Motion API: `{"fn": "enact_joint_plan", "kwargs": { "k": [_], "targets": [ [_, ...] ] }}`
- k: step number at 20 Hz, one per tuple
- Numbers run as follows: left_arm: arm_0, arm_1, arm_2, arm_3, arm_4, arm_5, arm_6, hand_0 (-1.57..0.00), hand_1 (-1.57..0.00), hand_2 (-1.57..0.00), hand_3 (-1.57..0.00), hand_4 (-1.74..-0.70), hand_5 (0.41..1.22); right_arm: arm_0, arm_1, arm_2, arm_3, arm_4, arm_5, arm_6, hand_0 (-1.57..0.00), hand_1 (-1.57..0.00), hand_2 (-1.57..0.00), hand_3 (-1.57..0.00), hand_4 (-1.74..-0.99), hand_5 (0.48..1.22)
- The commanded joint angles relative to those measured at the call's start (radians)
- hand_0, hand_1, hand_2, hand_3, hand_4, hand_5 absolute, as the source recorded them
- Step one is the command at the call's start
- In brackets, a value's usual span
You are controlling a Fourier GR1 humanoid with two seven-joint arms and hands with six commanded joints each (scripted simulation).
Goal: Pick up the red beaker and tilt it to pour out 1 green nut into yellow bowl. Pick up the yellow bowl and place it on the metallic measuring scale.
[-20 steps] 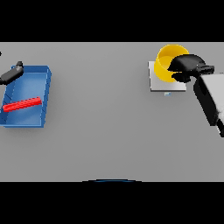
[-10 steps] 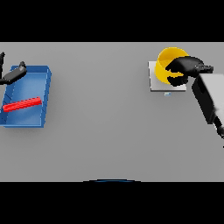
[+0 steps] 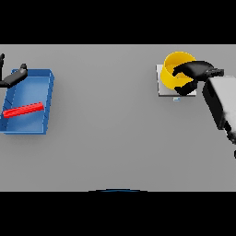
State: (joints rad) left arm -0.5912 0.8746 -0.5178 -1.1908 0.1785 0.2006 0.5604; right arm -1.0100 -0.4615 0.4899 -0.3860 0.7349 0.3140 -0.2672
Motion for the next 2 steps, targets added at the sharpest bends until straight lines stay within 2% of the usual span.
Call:
{"fn": "enact_joint_plan", "kwargs": {
  "k": [1,2],
  "targets": [
    [-0.002,-0.006,0.0,0.006,0.001,0.001,-0.004,0.0,0.0,0.0,0.0,-0.82,0.734,-0.007,0.005,0.002,0.008,0.005,-0.003,0.003,-0.07,-0.06,-0.14,-0.37,-1.316,0.735],
    [-0.009,0.0,0.001,0.009,-0.003,-0.004,-0.007,0.0,0.0,0.0,0.0,-0.82,0.734,-0.014,0.007,0.005,0.017,0.009,-0.001,-0.002,-0.05,-0.05,-0.12,-0.35,-1.308,0.733]
  ]
}}
